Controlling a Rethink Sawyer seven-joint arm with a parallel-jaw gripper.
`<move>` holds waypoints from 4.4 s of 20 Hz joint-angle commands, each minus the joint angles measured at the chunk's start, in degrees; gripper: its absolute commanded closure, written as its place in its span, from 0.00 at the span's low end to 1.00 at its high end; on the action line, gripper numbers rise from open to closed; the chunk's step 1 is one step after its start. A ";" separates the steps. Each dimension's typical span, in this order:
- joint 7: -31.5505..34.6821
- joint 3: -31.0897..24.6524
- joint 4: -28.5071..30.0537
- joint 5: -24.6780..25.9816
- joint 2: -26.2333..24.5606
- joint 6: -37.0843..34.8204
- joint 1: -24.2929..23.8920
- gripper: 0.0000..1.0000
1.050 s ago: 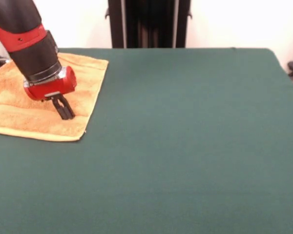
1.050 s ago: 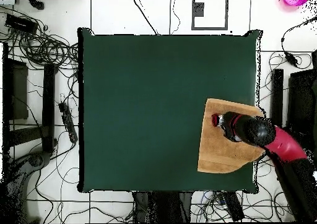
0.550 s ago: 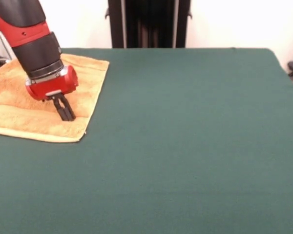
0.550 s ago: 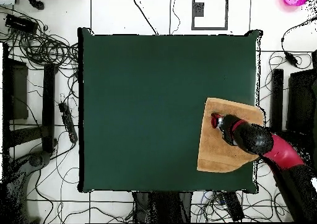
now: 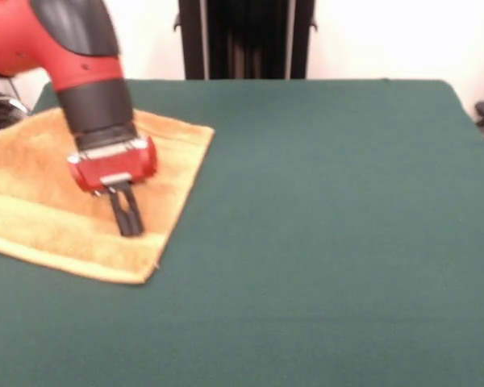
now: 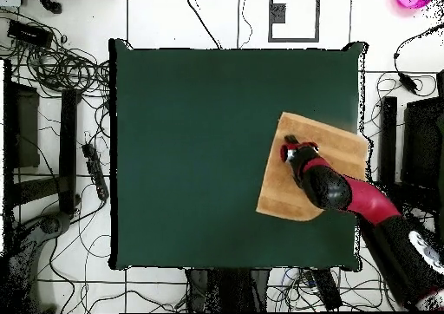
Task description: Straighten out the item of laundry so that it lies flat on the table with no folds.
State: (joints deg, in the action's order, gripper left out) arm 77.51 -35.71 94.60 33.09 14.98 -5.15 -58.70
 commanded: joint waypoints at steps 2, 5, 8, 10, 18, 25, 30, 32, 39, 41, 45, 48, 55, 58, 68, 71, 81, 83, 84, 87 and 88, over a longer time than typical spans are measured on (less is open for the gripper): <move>9.13 -0.20 -2.31 3.42 -10.26 12.37 12.06 1.00; 9.91 2.43 -3.01 1.25 -9.72 14.08 15.32 1.00; 10.36 5.77 -4.42 -1.54 -9.62 15.42 19.44 1.00; 10.25 7.46 -5.55 -2.78 -10.01 15.90 21.54 1.00; 10.19 10.64 -7.45 -7.16 -10.82 17.86 26.32 1.00; 9.73 9.72 -7.15 -7.93 -10.28 17.67 25.96 1.00; 8.41 11.72 -8.68 -8.07 -9.73 17.47 28.02 1.00; 6.14 13.92 -10.79 -6.91 -9.72 16.89 29.84 1.00; 3.91 18.62 -14.42 -4.04 -10.50 18.44 32.88 1.00; 3.76 19.50 -15.18 -3.85 -10.60 18.35 33.67 1.00; 3.98 20.10 -16.23 -3.43 -10.81 17.40 34.38 1.00; 4.10 20.76 -16.97 -3.28 -10.89 17.46 35.10 1.00; 4.18 23.56 -18.49 -3.72 -10.72 17.58 37.14 1.00; 4.75 23.49 -18.05 -3.26 -10.32 17.55 36.65 1.00; 7.75 23.49 -8.11 -6.39 0.61 11.67 36.86 1.00; 9.52 23.30 -4.14 -8.40 4.59 8.99 36.97 1.00; 10.89 21.76 3.59 -9.45 15.68 3.71 37.42 1.00; 10.49 21.24 3.81 -9.84 16.05 2.11 37.21 1.00; 10.07 21.14 3.60 -9.91 15.39 1.34 36.97 1.00; 9.11 21.17 2.73 -9.62 12.86 0.81 36.28 1.00; 8.85 21.09 2.41 -9.93 11.92 -0.16 35.91 1.00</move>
State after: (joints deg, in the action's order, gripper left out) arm 77.51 -12.41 92.32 25.74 29.63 3.86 -22.84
